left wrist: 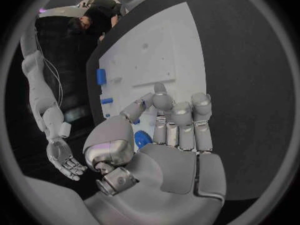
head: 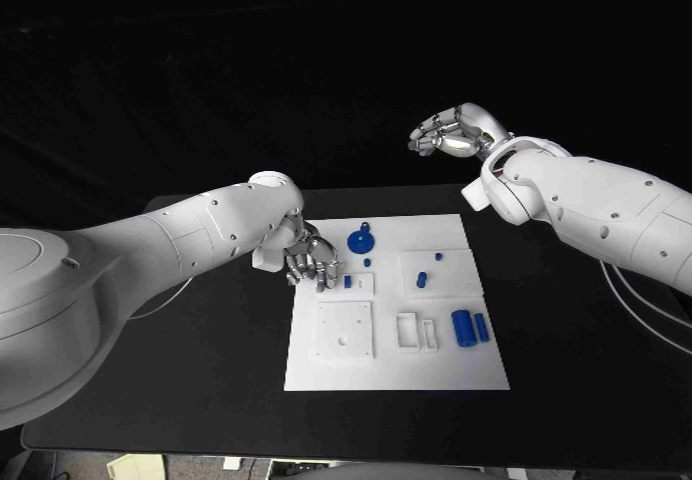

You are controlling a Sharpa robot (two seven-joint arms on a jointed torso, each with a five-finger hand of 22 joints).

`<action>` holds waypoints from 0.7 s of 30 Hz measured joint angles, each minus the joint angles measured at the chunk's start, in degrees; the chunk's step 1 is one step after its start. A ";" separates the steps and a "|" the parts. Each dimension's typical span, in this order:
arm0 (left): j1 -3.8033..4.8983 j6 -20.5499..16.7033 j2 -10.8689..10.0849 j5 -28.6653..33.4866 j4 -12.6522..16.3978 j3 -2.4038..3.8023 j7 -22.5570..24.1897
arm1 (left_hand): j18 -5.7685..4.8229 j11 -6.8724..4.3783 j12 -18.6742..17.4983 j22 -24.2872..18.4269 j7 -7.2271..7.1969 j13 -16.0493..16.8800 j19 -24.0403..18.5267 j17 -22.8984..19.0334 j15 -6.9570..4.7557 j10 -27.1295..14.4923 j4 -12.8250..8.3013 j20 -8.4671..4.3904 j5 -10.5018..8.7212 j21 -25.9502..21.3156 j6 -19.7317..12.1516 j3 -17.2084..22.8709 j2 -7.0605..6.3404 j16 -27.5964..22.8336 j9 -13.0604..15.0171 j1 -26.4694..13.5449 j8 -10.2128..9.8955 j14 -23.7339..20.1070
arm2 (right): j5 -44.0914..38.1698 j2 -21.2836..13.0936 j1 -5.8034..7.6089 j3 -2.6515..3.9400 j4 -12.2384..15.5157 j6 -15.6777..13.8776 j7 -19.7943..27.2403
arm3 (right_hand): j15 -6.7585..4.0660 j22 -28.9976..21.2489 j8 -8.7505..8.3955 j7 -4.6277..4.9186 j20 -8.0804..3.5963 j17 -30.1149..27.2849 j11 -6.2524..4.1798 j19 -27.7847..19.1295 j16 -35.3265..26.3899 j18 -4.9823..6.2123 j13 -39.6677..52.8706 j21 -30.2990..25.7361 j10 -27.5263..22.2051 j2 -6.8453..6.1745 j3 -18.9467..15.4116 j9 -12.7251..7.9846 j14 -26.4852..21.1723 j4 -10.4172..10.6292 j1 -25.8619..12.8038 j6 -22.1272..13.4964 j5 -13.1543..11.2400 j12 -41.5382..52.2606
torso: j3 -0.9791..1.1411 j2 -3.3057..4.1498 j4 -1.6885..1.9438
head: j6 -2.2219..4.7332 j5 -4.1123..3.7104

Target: Assemble the parts on the task board

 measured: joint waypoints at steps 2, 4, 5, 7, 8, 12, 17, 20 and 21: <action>-0.01 0.04 0.06 0.00 -0.03 0.00 0.00 | 0.00 0.00 0.00 0.04 0.00 0.00 0.00 0.00 0.00 0.00 0.00 0.00 0.00 0.00 0.00 0.00 -0.01 0.00 0.00 0.00 0.00 0.00 | 0.00 0.00 0.00 0.00 0.02 0.00 0.00 | 0.00 0.00 0.00 0.00 0.00 0.00 0.00 0.00 0.00 0.00 0.00 0.00 0.00 0.00 0.00 0.00 0.00 0.00 0.00 0.00 0.00 0.00 | 0.00 0.01 0.00 | -0.01 0.00; -0.02 0.09 0.13 0.00 -0.10 0.00 0.01 | 0.00 0.00 0.00 0.04 0.00 0.00 0.00 0.00 0.00 0.00 0.00 0.00 0.00 0.00 0.00 0.00 -0.04 0.00 0.00 0.04 0.01 0.00 | 0.00 0.00 0.00 0.00 0.02 0.00 0.00 | 0.00 0.00 0.00 0.00 0.00 0.00 0.00 0.00 0.00 0.00 0.00 0.00 0.00 0.00 0.00 0.00 0.00 0.00 0.00 0.00 0.00 0.00 | 0.00 0.02 0.00 | -0.03 0.00; -0.02 0.13 0.17 0.00 -0.14 0.00 0.03 | 0.00 0.00 0.00 0.04 0.00 0.00 0.00 0.00 0.00 0.00 0.00 0.00 0.18 0.00 0.00 0.00 -0.04 0.00 0.00 0.04 0.01 0.00 | 0.00 0.00 0.00 0.00 0.02 0.00 0.00 | 0.00 0.00 0.00 0.00 0.00 0.00 0.00 0.00 0.00 0.00 0.00 0.00 0.00 0.00 0.00 0.00 0.00 0.00 0.00 0.00 0.00 0.00 | 0.01 0.02 0.00 | -0.04 0.00; -0.06 0.20 0.21 0.01 -0.25 0.00 0.07 | 0.00 0.01 0.00 0.04 0.00 -0.01 0.00 0.00 0.00 0.00 0.00 0.00 0.29 0.00 -0.01 0.00 -0.06 0.00 0.02 0.06 0.01 0.00 | 0.00 0.01 0.00 0.00 0.03 0.00 0.00 | 0.00 0.00 0.00 0.00 0.00 0.00 0.00 0.00 0.00 0.00 0.00 0.00 0.00 0.00 0.00 0.00 0.00 0.00 0.00 0.00 0.00 0.00 | 0.02 0.02 -0.01 | -0.08 0.00; -0.11 0.25 0.26 0.03 -0.41 0.00 0.10 | -0.01 0.01 0.00 0.03 0.01 -0.01 0.00 0.00 0.00 0.00 0.00 0.00 0.55 0.00 -0.01 0.00 -0.07 0.00 0.06 0.06 0.01 0.00 | 0.00 0.00 0.00 0.00 0.05 0.00 0.00 | 0.00 0.00 0.00 0.00 0.00 0.00 0.00 0.00 0.00 0.00 0.01 0.00 0.00 0.00 0.00 0.00 0.00 0.00 0.00 0.00 0.00 0.00 | 0.02 0.02 -0.02 | -0.09 0.00; -0.19 0.35 0.31 0.09 -0.79 -0.04 0.22 | -0.01 0.01 0.00 0.03 0.06 -0.01 0.00 -0.01 0.00 -0.01 0.00 0.00 0.78 0.00 -0.06 0.00 -0.07 0.00 0.06 0.07 0.02 0.00 | 0.00 -0.01 0.00 0.00 0.08 0.00 0.01 | 0.00 0.00 0.00 0.00 0.00 0.00 0.00 0.00 0.00 0.00 -0.04 0.00 0.00 0.00 0.00 0.01 0.00 0.00 0.00 0.00 0.00 0.00 | 0.03 0.03 -0.03 | -0.12 -0.02; -0.62 0.38 0.48 0.03 -0.90 -0.25 0.24 | -0.03 0.02 0.00 0.03 0.10 0.04 0.00 -0.01 0.00 -0.01 0.00 0.00 0.78 0.00 -0.10 0.00 -0.07 0.00 0.06 0.07 0.00 0.00 | 0.00 -0.09 0.00 0.00 0.10 0.00 0.01 | 0.00 0.00 0.00 0.00 0.00 0.01 0.00 0.00 0.00 0.00 -0.04 0.00 0.00 0.00 0.00 0.01 0.00 0.00 0.00 0.00 0.00 0.00 | 0.07 0.04 -0.05 | -0.15 -0.13; -0.71 0.39 0.58 -0.01 -1.02 -0.25 0.21 | -0.03 0.03 0.00 0.03 0.10 0.04 0.00 -0.01 0.00 -0.01 0.00 0.00 0.78 0.00 -0.10 0.00 -0.07 0.00 0.12 0.07 0.00 0.00 | 0.01 -0.10 0.00 0.00 0.28 0.00 0.01 | 0.00 -0.01 0.00 0.00 0.00 0.01 0.00 0.00 0.00 0.00 -0.04 0.00 0.00 0.00 0.00 -0.04 0.00 0.00 0.00 0.00 0.00 0.00 | 0.10 0.04 -0.05 | -0.19 -0.15; -0.73 0.39 0.61 -0.01 -1.06 -0.25 0.21 | -0.04 0.03 0.00 0.03 0.09 0.04 0.00 -0.01 0.00 -0.01 0.00 0.00 0.78 0.00 -0.10 0.00 -0.08 0.00 0.12 0.07 0.00 0.00 | 0.01 -0.10 0.00 0.00 0.35 0.00 0.01 | 0.00 -0.01 0.00 0.00 0.00 0.01 0.00 0.00 0.00 0.00 -0.04 0.00 0.00 0.00 0.00 -0.04 0.00 0.00 0.00 0.00 0.00 0.00 | 0.10 0.04 -0.05 | -0.20 -0.15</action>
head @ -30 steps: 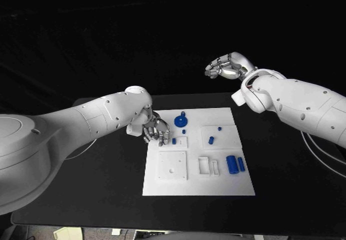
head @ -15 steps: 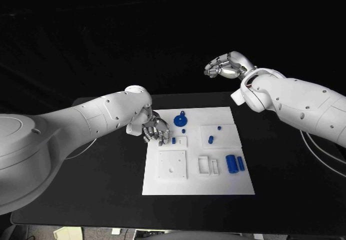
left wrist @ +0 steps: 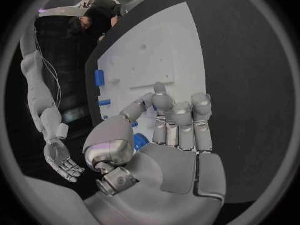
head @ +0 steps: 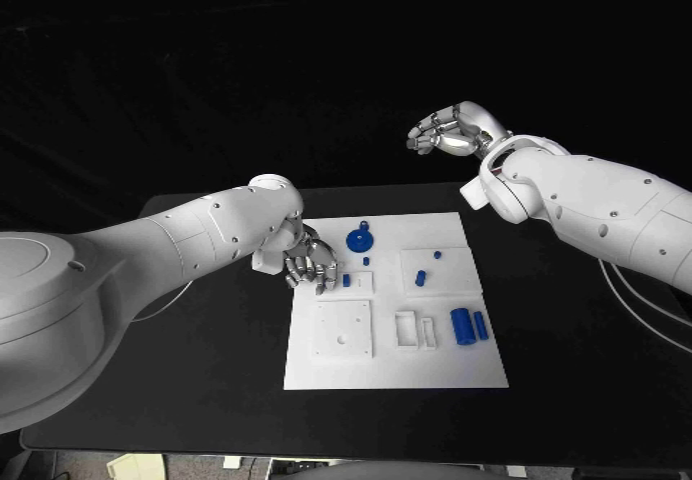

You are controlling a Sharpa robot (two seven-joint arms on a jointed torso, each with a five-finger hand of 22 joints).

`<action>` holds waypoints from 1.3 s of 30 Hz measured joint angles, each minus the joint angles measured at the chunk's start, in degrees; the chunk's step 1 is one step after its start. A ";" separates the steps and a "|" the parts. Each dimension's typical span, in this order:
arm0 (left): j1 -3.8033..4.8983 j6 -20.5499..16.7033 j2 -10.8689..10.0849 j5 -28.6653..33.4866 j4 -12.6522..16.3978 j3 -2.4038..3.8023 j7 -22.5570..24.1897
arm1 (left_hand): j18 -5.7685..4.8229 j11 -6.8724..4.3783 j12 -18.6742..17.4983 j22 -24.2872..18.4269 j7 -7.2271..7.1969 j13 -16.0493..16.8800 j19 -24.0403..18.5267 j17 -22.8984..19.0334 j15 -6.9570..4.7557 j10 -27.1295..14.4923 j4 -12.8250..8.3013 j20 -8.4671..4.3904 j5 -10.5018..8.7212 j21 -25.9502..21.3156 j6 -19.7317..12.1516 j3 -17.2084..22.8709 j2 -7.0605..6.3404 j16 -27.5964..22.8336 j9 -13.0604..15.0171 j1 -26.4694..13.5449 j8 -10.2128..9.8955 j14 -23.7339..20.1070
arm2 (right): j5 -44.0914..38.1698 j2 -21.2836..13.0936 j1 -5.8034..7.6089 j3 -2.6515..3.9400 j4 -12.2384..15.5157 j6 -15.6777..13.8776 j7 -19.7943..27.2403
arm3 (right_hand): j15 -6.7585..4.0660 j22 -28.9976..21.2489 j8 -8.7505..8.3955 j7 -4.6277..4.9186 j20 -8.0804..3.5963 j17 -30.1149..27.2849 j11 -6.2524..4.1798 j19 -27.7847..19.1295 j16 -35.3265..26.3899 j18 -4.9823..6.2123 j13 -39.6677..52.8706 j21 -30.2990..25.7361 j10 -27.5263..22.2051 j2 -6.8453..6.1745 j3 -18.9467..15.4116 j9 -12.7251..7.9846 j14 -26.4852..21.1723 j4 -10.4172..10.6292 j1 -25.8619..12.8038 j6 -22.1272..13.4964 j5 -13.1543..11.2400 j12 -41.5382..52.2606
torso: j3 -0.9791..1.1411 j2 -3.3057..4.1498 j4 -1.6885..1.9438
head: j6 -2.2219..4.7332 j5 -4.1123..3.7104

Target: Assemble the parts on the task board

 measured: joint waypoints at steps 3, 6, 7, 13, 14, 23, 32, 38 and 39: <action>-0.09 0.00 0.08 0.00 -0.18 0.04 0.00 | -0.01 0.03 0.00 0.00 0.00 0.00 0.00 0.00 0.00 0.03 0.00 0.00 0.00 0.00 0.00 0.00 -0.07 0.00 0.00 0.07 0.01 0.00 | 0.00 0.00 0.00 0.00 0.09 0.00 0.00 | 0.00 0.01 0.00 0.00 0.00 0.00 0.00 0.00 0.00 0.00 -0.05 0.00 0.00 0.00 0.00 0.00 0.00 0.00 0.00 0.00 0.00 0.00 | 0.00 -0.01 0.00 | -0.01 -0.04; -0.12 -0.01 0.11 0.02 -0.25 0.06 0.03 | -0.02 0.05 0.00 0.00 0.00 0.00 0.00 0.00 0.00 0.04 0.00 0.00 0.00 0.00 0.00 0.00 -0.07 0.00 0.04 0.07 0.01 0.00 | 0.00 -0.01 0.00 0.00 0.11 0.00 0.00 | 0.00 0.05 0.00 0.00 0.00 0.00 0.00 0.00 0.00 0.00 -0.05 0.00 0.00 0.00 0.00 0.00 0.00 0.00 0.00 0.00 0.00 0.00 | 0.00 -0.01 0.01 | -0.01 -0.11; -0.13 -0.04 0.11 0.03 -0.26 0.06 0.06 | -0.03 0.05 0.00 0.00 0.00 -0.01 0.00 0.00 0.00 0.04 0.00 0.00 0.00 0.00 0.00 0.00 -0.06 0.00 0.06 0.06 0.01 0.00 | 0.00 -0.02 0.00 0.00 0.11 0.00 0.00 | 0.00 0.05 0.00 0.00 0.00 -0.01 0.00 0.00 0.00 0.00 -0.05 0.00 0.00 0.00 0.00 0.00 0.00 0.00 0.00 0.00 0.00 0.00 | 0.00 -0.01 0.02 | -0.01 -0.12; -0.15 -0.23 0.07 0.04 -0.23 0.07 0.15 | -0.09 0.06 0.00 -0.01 0.01 0.02 0.00 0.03 0.00 0.04 0.00 0.00 -0.02 0.00 0.00 0.00 0.02 0.00 0.22 -0.02 0.01 0.00 | 0.00 0.01 0.00 0.00 0.04 0.03 0.00 | 0.00 0.04 0.00 0.00 0.00 -0.05 0.00 0.00 0.00 0.00 -0.05 0.00 0.00 0.00 0.00 0.00 0.00 0.00 0.00 0.00 0.00 0.00 | 0.00 -0.01 0.03 | -0.03 -0.20; -0.16 -0.30 0.05 0.04 -0.20 0.09 0.15 | -0.10 0.06 0.00 -0.01 0.01 0.06 0.00 0.06 0.00 0.04 0.00 0.00 -0.02 0.00 0.00 0.00 0.06 0.00 0.28 -0.06 0.01 0.00 | 0.00 0.01 0.00 0.00 0.04 0.03 0.00 | 0.00 0.04 0.00 0.00 0.00 -0.05 0.00 0.00 0.00 0.00 -0.08 0.00 0.00 0.00 0.00 0.00 0.00 0.00 0.00 0.00 0.00 0.00 | 0.00 -0.01 0.04 | -0.03 -0.20; -0.23 -1.02 -0.17 0.09 0.00 0.26 0.19 | -0.38 0.15 0.00 -0.01 0.01 0.05 0.00 0.05 0.00 -0.05 0.00 0.00 -0.16 0.00 -0.01 0.00 0.16 0.00 0.75 -0.16 0.01 0.00 | 0.00 -0.07 0.00 0.00 0.04 0.05 0.00 | 0.00 0.04 0.00 0.00 0.01 -0.05 0.00 -0.01 0.00 0.00 -0.10 0.00 0.00 0.00 0.00 -0.05 0.00 0.00 0.00 0.00 0.00 0.00 | 0.00 -0.01 0.05 | -0.18 -0.26; -0.26 -2.04 -0.20 0.23 0.01 0.28 0.12 | -0.40 0.06 0.00 -0.49 0.31 0.69 0.00 0.05 0.00 -0.16 -0.85 0.00 -4.26 0.00 -0.31 0.86 -0.67 0.00 2.19 0.68 -1.14 0.00 | 0.00 -0.11 0.00 0.00 0.05 0.07 0.00 | 0.00 0.03 0.00 0.00 0.21 -0.04 0.00 -0.22 0.00 0.01 -0.15 0.00 0.00 0.00 0.00 -0.05 0.00 0.00 0.00 0.00 0.00 -0.23 | 0.01 -0.07 0.04 | -0.19 -0.38; -0.30 -2.26 -0.22 0.42 -0.04 0.27 0.02 | -0.42 0.39 0.18 -0.55 0.60 1.56 0.00 0.05 0.00 -0.89 0.12 0.00 -0.14 -0.23 -0.82 -1.88 -1.41 -0.07 3.56 1.48 -2.01 0.00 | 0.00 -0.18 0.00 0.00 0.08 0.07 -0.01 | 0.00 0.03 0.00 0.00 0.21 -0.10 0.00 -0.21 0.00 0.00 -0.21 0.00 0.00 -0.23 0.00 -0.09 0.00 0.00 0.23 0.00 0.00 -0.23 | 0.01 -0.07 0.05 | -0.15 -0.43; -0.30 -2.31 -0.22 0.44 -0.04 0.27 0.01 | -0.42 0.46 0.18 -0.55 0.64 1.68 0.00 0.04 0.00 -1.08 0.30 0.00 -0.26 -0.23 -1.02 -2.37 -1.46 -0.23 3.65 2.13 -2.34 0.00 | 0.00 -0.19 0.00 0.00 0.08 0.07 -0.01 | 0.00 0.03 0.00 0.00 0.21 -0.11 0.00 -0.21 0.00 0.01 -0.21 0.00 0.00 -0.23 0.00 -0.09 0.00 0.00 0.23 0.00 0.00 -0.23 | 0.00 -0.07 0.05 | -0.13 -0.46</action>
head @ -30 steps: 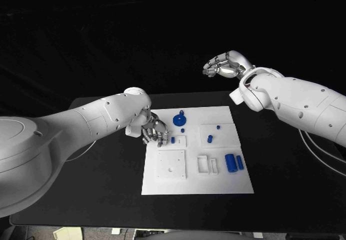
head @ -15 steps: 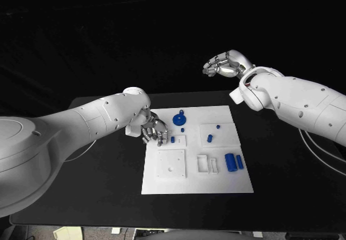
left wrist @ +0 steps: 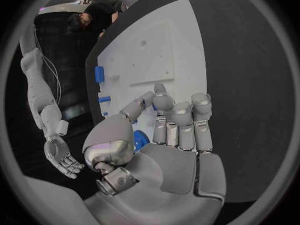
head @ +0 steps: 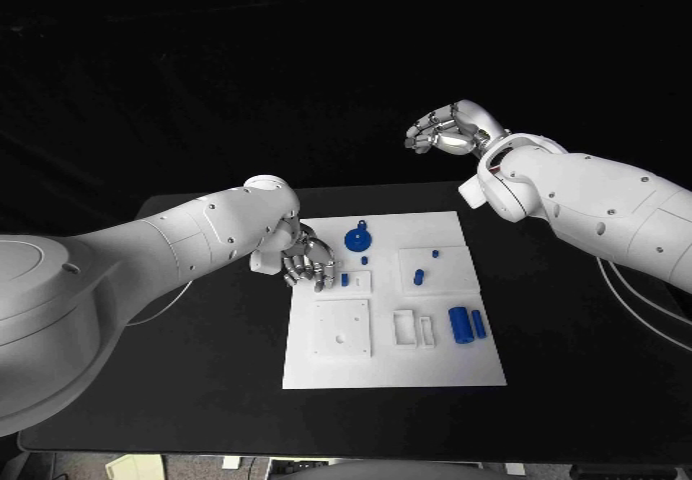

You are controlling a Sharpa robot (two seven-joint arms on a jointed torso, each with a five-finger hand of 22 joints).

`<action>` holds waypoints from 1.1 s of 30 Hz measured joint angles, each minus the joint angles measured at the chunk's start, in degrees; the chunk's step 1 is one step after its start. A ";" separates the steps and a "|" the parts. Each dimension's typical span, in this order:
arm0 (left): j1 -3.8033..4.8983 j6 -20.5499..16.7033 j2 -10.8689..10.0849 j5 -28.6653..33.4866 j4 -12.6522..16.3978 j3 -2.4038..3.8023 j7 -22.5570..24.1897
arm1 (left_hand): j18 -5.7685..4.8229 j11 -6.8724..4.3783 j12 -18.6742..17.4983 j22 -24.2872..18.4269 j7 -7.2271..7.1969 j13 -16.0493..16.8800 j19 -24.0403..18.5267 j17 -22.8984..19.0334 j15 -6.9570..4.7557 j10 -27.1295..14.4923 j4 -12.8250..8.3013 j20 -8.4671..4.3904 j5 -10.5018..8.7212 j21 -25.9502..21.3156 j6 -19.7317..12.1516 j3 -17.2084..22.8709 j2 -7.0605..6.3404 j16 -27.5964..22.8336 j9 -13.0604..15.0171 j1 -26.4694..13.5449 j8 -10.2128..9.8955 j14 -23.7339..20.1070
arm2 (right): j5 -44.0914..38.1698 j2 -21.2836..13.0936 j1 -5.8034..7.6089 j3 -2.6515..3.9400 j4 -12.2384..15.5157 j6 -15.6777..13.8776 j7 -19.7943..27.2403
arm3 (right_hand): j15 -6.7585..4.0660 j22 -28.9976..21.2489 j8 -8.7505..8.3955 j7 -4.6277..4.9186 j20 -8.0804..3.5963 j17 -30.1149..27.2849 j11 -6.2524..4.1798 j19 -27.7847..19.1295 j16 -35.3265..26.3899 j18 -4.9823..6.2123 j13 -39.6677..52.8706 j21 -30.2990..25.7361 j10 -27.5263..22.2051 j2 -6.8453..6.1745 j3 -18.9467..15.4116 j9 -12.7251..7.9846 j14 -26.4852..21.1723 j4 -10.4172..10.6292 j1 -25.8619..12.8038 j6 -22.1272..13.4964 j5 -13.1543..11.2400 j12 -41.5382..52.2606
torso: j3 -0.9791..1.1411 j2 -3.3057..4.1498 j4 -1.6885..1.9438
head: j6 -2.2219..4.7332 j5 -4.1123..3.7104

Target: Assemble the parts on the task board

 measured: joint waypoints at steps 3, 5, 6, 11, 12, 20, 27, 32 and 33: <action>0.01 -0.03 0.00 0.08 -0.01 0.00 0.00 | 0.00 -0.02 0.00 0.00 0.08 0.17 -0.12 0.00 0.22 -0.13 0.18 0.12 -0.65 0.00 -0.09 -0.51 -0.19 0.00 0.14 0.63 -0.11 -0.22 | 0.00 0.00 0.00 0.00 0.01 0.00 0.00 | 0.00 0.00 0.00 0.00 0.00 0.00 0.00 0.00 0.00 0.00 0.00 0.00 0.00 0.00 0.00 0.00 0.00 0.00 0.00 0.00 0.00 0.00 | 0.01 0.00 0.01 | 0.03 -0.01; 0.02 -0.04 0.00 0.12 -0.02 0.00 -0.01 | 0.00 -0.03 0.00 0.00 0.08 0.30 -0.20 0.00 0.23 -0.14 0.39 0.20 -1.07 0.00 -0.09 -1.01 -0.41 0.00 0.30 1.31 -0.29 -0.23 | 0.00 0.00 0.00 0.00 0.02 0.00 0.00 | 0.00 0.00 0.00 0.00 0.00 0.00 0.00 0.00 0.00 0.00 0.00 0.00 0.00 0.00 0.00 0.00 0.00 0.00 0.00 0.00 0.00 0.00 | 0.00 0.00 0.01 | 0.05 -0.01; 0.02 -0.05 0.00 0.14 -0.02 0.01 -0.01 | 0.00 -0.03 0.00 0.00 0.08 0.38 -0.20 0.00 0.24 -0.14 0.67 0.20 -1.33 0.00 -0.09 -1.30 -0.63 0.00 0.36 1.64 -0.44 -0.24 | 0.00 -0.01 0.00 0.00 0.02 0.00 0.00 | 0.00 0.00 0.00 0.00 0.00 0.00 0.00 0.00 0.00 0.00 0.00 0.00 0.00 0.00 0.00 0.00 0.00 0.00 0.00 0.00 0.00 0.00 | -0.01 0.00 0.01 | 0.06 -0.01; 0.03 -0.13 -0.01 0.25 -0.02 0.01 -0.06 | 0.02 0.15 0.00 0.00 0.07 0.65 -0.22 0.00 0.32 -0.36 0.94 0.18 -1.87 -0.23 -0.10 -2.77 -1.49 0.00 0.63 2.30 -0.63 -0.33 | 0.00 -0.02 0.00 0.00 0.02 0.00 0.00 | 0.00 0.05 0.00 0.00 0.00 0.00 0.00 0.00 0.00 0.00 -0.05 0.00 0.00 0.00 0.00 0.00 0.00 0.00 0.00 0.00 0.00 0.00 | -0.03 0.01 0.01 | 0.05 0.03; 0.03 -0.19 -0.01 0.32 -0.03 0.01 -0.08 | 0.04 0.08 0.00 0.00 0.02 0.83 -0.42 0.00 0.29 -0.43 0.73 0.15 -1.34 -0.23 -0.15 -4.30 -1.56 0.00 0.85 2.23 -0.94 -0.35 | 0.00 -0.01 0.00 0.00 0.02 0.00 0.00 | 0.00 0.05 0.00 0.00 0.00 0.00 0.00 0.00 0.00 0.00 -0.04 0.00 0.00 0.00 0.00 0.00 0.00 0.00 0.00 0.00 0.00 0.00 | -0.04 0.01 0.01 | 0.04 0.03; -0.07 -0.62 -0.10 0.49 -0.04 -0.02 -0.24 | 0.06 -0.21 0.00 0.00 -0.14 1.19 -0.74 0.00 -0.81 -0.72 1.04 0.28 -1.97 -0.23 -0.29 -7.03 -3.50 0.00 1.32 1.61 -1.31 -1.46 | 0.00 0.01 0.00 0.00 0.01 0.00 0.00 | 0.00 0.04 0.00 0.00 0.00 0.01 0.00 0.00 0.00 0.00 -0.04 0.00 0.00 0.00 0.00 -0.05 0.00 0.00 0.00 0.00 0.00 0.00 | -0.05 0.02 0.01 | 0.01 0.03; -0.07 -0.69 -0.19 0.87 -0.03 -0.02 -0.39 | 0.05 -0.22 -0.24 0.00 -0.23 1.36 -0.74 -0.01 -0.80 -0.72 1.54 0.28 -3.44 -0.44 -0.38 -7.54 -4.95 0.00 1.55 2.17 -1.62 -1.86 | 0.01 0.00 0.00 0.00 -0.01 0.00 0.01 | 0.00 0.04 0.00 0.00 -0.01 0.01 0.00 0.00 0.00 0.00 -0.09 0.00 0.00 0.00 0.00 -0.05 0.00 0.00 0.00 0.00 0.00 0.00 | -0.05 0.01 0.02 | -0.01 -0.01; -0.07 -0.69 -0.25 1.19 0.00 -0.02 -0.55 | 0.05 -0.22 -0.24 0.00 -0.24 1.46 -0.74 -0.01 -0.79 -0.72 1.88 0.28 -4.26 -0.44 -0.38 -7.88 -5.85 0.00 1.69 2.48 -1.64 -1.86 | 0.02 0.04 0.00 0.00 -0.03 0.00 0.02 | 0.00 0.03 0.00 0.00 -0.01 0.01 0.00 0.00 0.00 0.00 -0.09 0.00 0.00 0.00 0.00 -0.05 0.00 0.00 0.00 0.00 0.00 0.00 | -0.05 0.00 0.03 | 0.08 -0.02; -0.08 -0.69 -0.27 1.26 0.00 -0.02 -0.59 | 0.05 -0.22 -0.24 0.00 -0.23 1.47 -0.74 -0.01 -0.79 -0.72 1.92 0.28 -4.26 -0.44 -0.37 -7.91 -5.87 0.00 1.69 2.45 -1.66 -1.87 | 0.02 0.05 0.00 0.00 -0.03 -0.01 0.02 | 0.00 0.03 0.00 0.00 -0.01 0.01 0.00 0.01 0.00 0.00 -0.13 0.00 0.00 0.00 0.00 -0.04 0.00 0.00 0.00 0.00 0.00 0.00 | -0.05 0.00 0.03 | 0.09 -0.02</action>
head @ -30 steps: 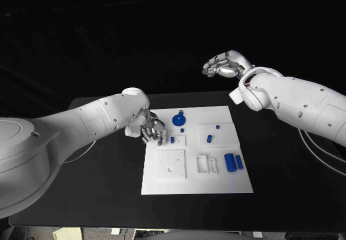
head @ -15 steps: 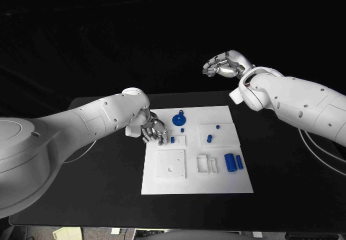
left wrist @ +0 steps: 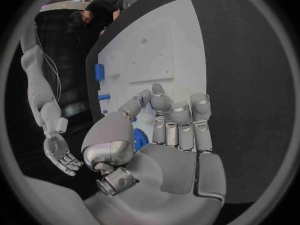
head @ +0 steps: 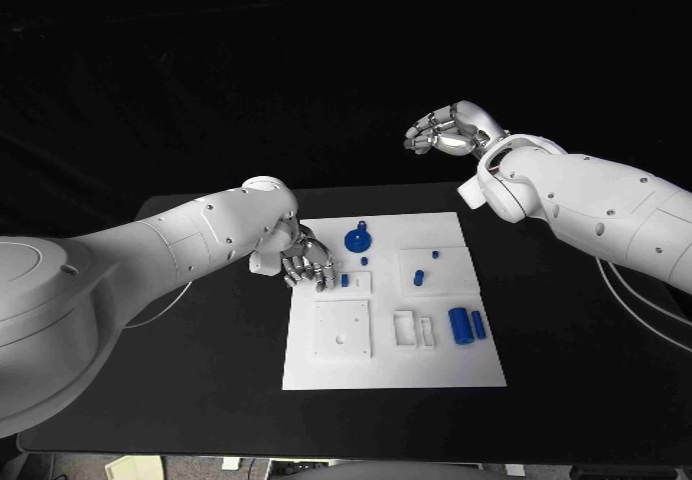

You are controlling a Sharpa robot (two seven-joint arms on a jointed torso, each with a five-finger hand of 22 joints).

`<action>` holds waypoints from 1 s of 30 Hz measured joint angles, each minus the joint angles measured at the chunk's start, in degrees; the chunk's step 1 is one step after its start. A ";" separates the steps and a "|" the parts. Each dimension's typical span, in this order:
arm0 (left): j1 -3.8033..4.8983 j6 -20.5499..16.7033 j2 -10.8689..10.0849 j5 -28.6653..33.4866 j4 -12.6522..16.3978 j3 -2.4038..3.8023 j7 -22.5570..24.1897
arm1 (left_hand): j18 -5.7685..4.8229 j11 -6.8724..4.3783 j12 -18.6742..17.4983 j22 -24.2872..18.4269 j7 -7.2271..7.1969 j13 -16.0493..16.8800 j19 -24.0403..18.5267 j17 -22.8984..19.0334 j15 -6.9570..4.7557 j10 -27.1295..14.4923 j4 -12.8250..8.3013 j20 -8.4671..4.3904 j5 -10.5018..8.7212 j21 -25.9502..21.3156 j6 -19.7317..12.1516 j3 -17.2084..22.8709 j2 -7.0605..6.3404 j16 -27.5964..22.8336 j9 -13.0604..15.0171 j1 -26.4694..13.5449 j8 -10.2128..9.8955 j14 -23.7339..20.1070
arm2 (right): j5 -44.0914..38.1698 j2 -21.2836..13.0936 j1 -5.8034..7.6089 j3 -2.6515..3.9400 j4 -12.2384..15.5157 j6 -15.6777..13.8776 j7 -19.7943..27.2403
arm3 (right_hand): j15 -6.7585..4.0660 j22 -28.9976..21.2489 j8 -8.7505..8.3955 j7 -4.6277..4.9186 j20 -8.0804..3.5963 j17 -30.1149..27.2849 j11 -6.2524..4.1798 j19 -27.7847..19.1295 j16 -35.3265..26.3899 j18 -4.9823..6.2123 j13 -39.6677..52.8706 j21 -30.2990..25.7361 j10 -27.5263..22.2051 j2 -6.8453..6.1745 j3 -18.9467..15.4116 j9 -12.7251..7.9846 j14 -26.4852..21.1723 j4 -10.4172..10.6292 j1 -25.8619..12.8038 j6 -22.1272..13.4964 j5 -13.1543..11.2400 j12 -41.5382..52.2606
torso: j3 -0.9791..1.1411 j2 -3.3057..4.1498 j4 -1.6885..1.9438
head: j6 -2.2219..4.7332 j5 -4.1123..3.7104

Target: Assemble the parts on the task board

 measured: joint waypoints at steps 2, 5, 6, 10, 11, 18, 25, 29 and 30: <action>0.00 0.00 -0.06 0.05 0.01 0.00 -0.05 | 0.00 0.00 0.00 0.00 0.09 0.10 0.00 0.00 0.00 0.00 0.29 0.00 -0.63 0.00 0.12 -0.28 -0.45 0.00 0.11 0.02 -0.22 0.00 | 0.01 0.00 0.00 0.00 0.00 0.00 0.00 | 0.00 0.00 0.00 0.00 0.00 -0.03 0.00 0.00 0.00 0.00 0.00 0.00 0.00 0.00 0.00 -0.04 0.00 0.00 0.00 0.00 0.00 0.00 | 0.00 -0.01 0.00 | 0.02 -0.01; -0.01 0.00 -0.20 0.10 0.03 0.00 -0.10 | 0.00 0.00 -0.03 0.00 0.15 0.21 0.00 0.00 0.00 0.00 0.89 0.00 -2.35 0.00 0.21 -0.34 -1.14 0.00 0.27 0.28 -0.40 0.00 | 0.02 0.00 0.00 0.00 0.00 0.00 0.00 | 0.00 0.00 0.00 0.00 0.00 -0.06 0.00 0.00 0.00 0.00 0.00 0.00 0.00 0.00 0.00 -0.06 0.00 0.00 0.00 0.00 0.00 0.00 | 0.00 -0.01 0.03 | 0.06 -0.01; -0.01 0.00 -0.26 0.14 0.04 0.00 -0.12 | 0.00 0.00 -0.22 0.00 0.15 0.30 0.00 0.00 0.00 0.00 1.26 0.00 -3.36 0.00 0.22 -0.42 -1.53 0.00 0.37 0.52 -0.57 0.00 | 0.02 0.00 0.00 0.00 0.00 0.00 0.00 | 0.00 0.00 0.00 0.00 0.00 -0.05 0.00 0.00 0.00 0.00 0.00 0.00 0.00 0.00 0.00 -0.06 0.00 0.00 0.00 0.00 0.00 0.00 | -0.01 -0.01 0.03 | 0.07 -0.01; -0.01 0.00 -0.42 0.35 0.06 0.00 -0.18 | 0.86 0.00 -0.22 0.00 0.14 0.44 0.00 0.00 0.01 0.01 2.42 0.00 -6.89 -0.23 0.23 -0.50 -2.85 0.00 0.63 0.45 -0.67 0.00 | 0.03 0.00 0.00 0.00 0.01 -0.01 0.01 | 0.00 0.05 0.00 0.00 0.00 -0.05 0.00 0.00 0.00 0.00 0.00 0.00 0.00 0.23 0.00 -0.06 0.00 0.00 0.23 0.00 0.00 0.00 | -0.02 -0.01 0.05 | 0.09 -0.01; -0.01 -0.01 -0.43 0.42 0.07 0.00 -0.19 | 0.87 0.00 -0.22 0.00 0.13 0.50 0.00 0.00 0.02 0.01 2.61 0.00 -7.66 -0.23 0.23 -0.50 -3.16 0.00 0.66 0.58 -0.90 0.00 | 0.03 0.00 0.00 0.00 0.01 -0.01 0.01 | 0.00 0.05 0.00 0.00 0.00 -0.05 0.00 0.00 0.00 0.00 0.00 0.00 0.00 0.23 0.00 -0.06 0.00 0.00 0.23 0.00 0.00 0.00 | -0.02 -0.01 0.05 | 0.10 0.03; -0.01 -0.08 -0.51 0.80 0.37 0.00 -0.24 | 0.87 0.00 -0.44 0.00 0.09 0.71 -0.20 -0.01 0.04 0.01 4.47 0.21 -12.72 -0.23 0.27 -0.47 -4.93 0.00 1.00 0.56 -1.28 -0.01 | 0.04 0.01 0.00 0.00 0.00 -0.02 0.02 | 0.00 0.04 0.00 0.00 0.00 -0.05 0.00 0.00 0.00 0.00 -0.05 0.00 0.00 0.23 0.00 -0.05 0.00 0.00 0.23 0.00 0.00 0.00 | -0.04 -0.01 0.04 | 0.18 0.13; -0.01 -0.33 -1.33 0.97 0.96 0.11 -0.27 | 0.87 0.00 -0.44 0.00 0.29 0.89 -0.20 0.00 0.11 0.02 5.42 0.21 -15.69 -0.23 0.47 -0.66 -6.15 0.00 1.27 0.32 -1.28 -0.08 | 0.05 -0.05 0.00 0.00 -0.01 -0.02 0.03 | 0.00 0.04 0.00 0.00 0.00 -0.05 0.00 0.00 0.00 0.00 -0.05 0.00 0.00 0.23 0.00 -0.09 0.00 0.00 0.23 0.00 0.00 -0.22 | -0.04 0.00 0.04 | 0.23 0.20; 0.09 -0.74 -2.59 1.01 2.04 0.40 -0.28 | 0.87 0.00 -0.67 0.00 0.29 0.89 -0.20 -0.01 0.12 0.02 5.76 0.21 -15.69 -0.23 0.48 -1.00 -6.47 0.00 1.35 0.00 -1.28 -0.08 | 0.07 -0.19 0.00 0.00 0.05 -0.02 0.04 | 0.00 0.04 0.00 0.00 0.00 -0.05 0.00 0.00 0.00 0.00 -0.10 0.00 0.00 0.23 0.00 -0.10 0.00 0.00 0.23 0.00 0.00 -0.22 | -0.02 0.00 0.04 | 0.34 0.22; 0.09 -0.87 -2.95 1.02 2.36 0.79 -0.29 | 0.86 0.00 -0.67 0.00 0.29 0.89 -0.20 -0.01 0.12 0.02 5.83 0.21 -15.69 -0.23 0.48 -1.07 -6.47 0.00 1.36 0.00 -1.28 -0.08 | 0.08 -0.25 0.00 0.00 0.06 -0.02 0.05 | 0.00 0.03 0.00 0.00 0.00 -0.05 0.00 0.00 0.00 0.00 -0.10 0.00 0.00 0.23 0.00 -0.10 0.00 0.00 0.23 0.00 0.00 -0.22 | -0.02 0.00 0.04 | 0.37 0.23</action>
